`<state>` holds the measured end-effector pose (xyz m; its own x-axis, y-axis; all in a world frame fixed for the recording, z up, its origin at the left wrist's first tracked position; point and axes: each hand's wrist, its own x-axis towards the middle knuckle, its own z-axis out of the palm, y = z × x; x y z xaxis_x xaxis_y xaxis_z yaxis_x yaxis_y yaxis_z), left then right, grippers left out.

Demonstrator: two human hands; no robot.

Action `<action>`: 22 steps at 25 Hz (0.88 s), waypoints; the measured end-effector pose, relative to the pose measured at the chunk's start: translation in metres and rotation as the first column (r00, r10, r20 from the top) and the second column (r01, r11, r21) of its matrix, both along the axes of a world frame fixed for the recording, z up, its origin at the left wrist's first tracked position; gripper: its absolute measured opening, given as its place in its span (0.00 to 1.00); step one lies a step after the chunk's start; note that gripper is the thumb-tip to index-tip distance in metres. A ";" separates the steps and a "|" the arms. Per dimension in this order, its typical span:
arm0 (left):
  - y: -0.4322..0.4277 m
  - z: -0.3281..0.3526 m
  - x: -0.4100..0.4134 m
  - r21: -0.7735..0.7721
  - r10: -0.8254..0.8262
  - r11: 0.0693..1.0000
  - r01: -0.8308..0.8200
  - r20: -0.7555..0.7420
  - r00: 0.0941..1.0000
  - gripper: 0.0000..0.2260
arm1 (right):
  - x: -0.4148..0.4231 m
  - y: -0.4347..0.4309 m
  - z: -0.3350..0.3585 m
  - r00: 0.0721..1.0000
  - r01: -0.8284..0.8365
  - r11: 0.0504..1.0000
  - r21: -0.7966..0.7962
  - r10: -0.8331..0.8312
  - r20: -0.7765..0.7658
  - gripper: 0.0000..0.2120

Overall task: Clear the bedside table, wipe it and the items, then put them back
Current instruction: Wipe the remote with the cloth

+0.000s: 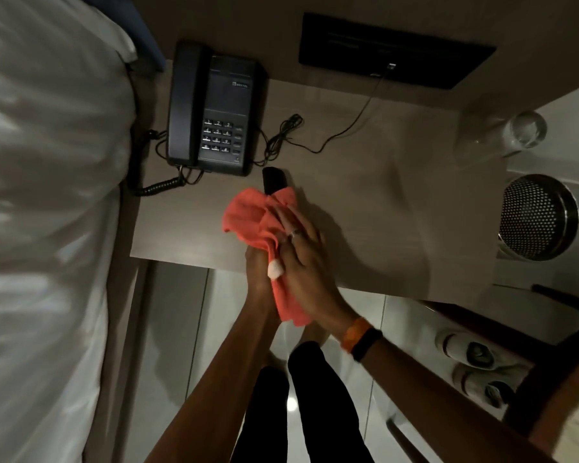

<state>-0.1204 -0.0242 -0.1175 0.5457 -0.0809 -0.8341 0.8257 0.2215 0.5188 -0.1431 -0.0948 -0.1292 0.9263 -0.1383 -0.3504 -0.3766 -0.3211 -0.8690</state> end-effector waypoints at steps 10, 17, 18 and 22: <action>-0.002 0.016 -0.021 0.029 -0.040 0.999 0.038 0.076 0.996 0.11 | 0.040 -0.026 -0.003 0.982 0.164 0.984 -0.072 -0.170 -0.083 0.22; 0.013 0.006 0.002 0.014 0.001 1.000 0.000 -0.044 0.999 0.09 | -0.044 -0.011 0.054 0.967 0.207 0.955 0.214 -0.168 -0.190 0.16; 0.018 0.005 0.006 -0.006 0.002 1.000 -0.002 -0.020 1.000 0.08 | -0.047 -0.018 0.059 0.943 0.294 0.912 0.286 -0.227 -0.243 0.13; 0.017 0.010 0.018 -0.096 -0.017 0.995 0.017 -0.004 1.000 0.16 | -0.046 -0.040 0.064 0.893 0.449 0.848 0.282 -0.420 -0.159 0.14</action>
